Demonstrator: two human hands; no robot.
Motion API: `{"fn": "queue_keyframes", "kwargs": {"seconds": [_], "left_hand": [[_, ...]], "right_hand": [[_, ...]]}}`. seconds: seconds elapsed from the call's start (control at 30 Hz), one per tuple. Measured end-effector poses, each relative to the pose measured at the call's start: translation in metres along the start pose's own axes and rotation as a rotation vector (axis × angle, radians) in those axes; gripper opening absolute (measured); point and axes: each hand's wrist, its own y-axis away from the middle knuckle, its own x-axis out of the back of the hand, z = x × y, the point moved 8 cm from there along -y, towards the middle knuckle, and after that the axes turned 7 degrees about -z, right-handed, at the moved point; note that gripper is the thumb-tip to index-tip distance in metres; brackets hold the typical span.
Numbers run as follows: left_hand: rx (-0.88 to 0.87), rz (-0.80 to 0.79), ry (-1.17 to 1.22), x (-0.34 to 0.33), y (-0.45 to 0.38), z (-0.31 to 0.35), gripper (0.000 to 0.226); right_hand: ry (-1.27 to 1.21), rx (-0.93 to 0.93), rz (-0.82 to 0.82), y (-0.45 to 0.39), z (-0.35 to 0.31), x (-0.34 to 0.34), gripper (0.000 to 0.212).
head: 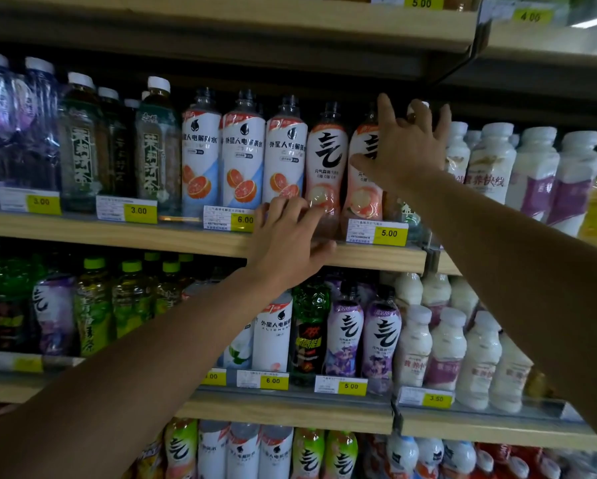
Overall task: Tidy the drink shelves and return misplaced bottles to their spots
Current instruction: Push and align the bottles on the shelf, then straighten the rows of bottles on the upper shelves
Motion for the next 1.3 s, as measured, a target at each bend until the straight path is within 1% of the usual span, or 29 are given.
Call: {"fn": "queue_keyframes", "kwargs": {"seconds": [0.17,0.37,0.53,0.6,0.73,0.87,0.97,1.07,1.2,1.3], "left_hand": [[0.007,-0.014,-0.001,0.000,-0.001,0.000,0.061],[0.002,-0.004,-0.023,-0.001,0.000,0.001,0.060],[0.018,-0.027,-0.035,-0.002,-0.001,0.002,0.063],[0.024,-0.023,-0.038,-0.001,-0.001,0.004,0.063],[0.055,0.029,0.002,0.006,-0.007,0.010,0.060],[0.058,-0.004,0.048,0.013,-0.036,0.037,0.063],[0.037,0.012,0.071,0.016,-0.063,0.067,0.064],[0.013,0.077,0.059,0.019,-0.089,0.093,0.062],[0.038,0.010,-0.022,0.013,-0.123,0.112,0.069],[0.067,-0.027,-0.126,0.008,-0.139,0.120,0.069]], "right_hand": [[0.078,0.035,-0.037,-0.003,-0.002,-0.016,0.085],[0.001,0.091,-0.055,-0.001,0.004,-0.016,0.078],[-0.196,0.181,0.114,0.017,0.025,-0.002,0.064],[-0.223,0.188,0.156,0.025,0.040,-0.002,0.060],[-0.252,0.148,0.164,0.043,0.071,-0.006,0.061],[-0.253,0.176,0.185,0.072,0.093,-0.019,0.059],[-0.256,0.145,0.144,0.098,0.113,-0.037,0.064],[-0.226,0.144,0.116,0.119,0.132,-0.054,0.063],[-0.157,0.222,0.012,0.138,0.140,-0.074,0.067],[-0.151,0.253,-0.030,0.143,0.144,-0.084,0.068]]}}
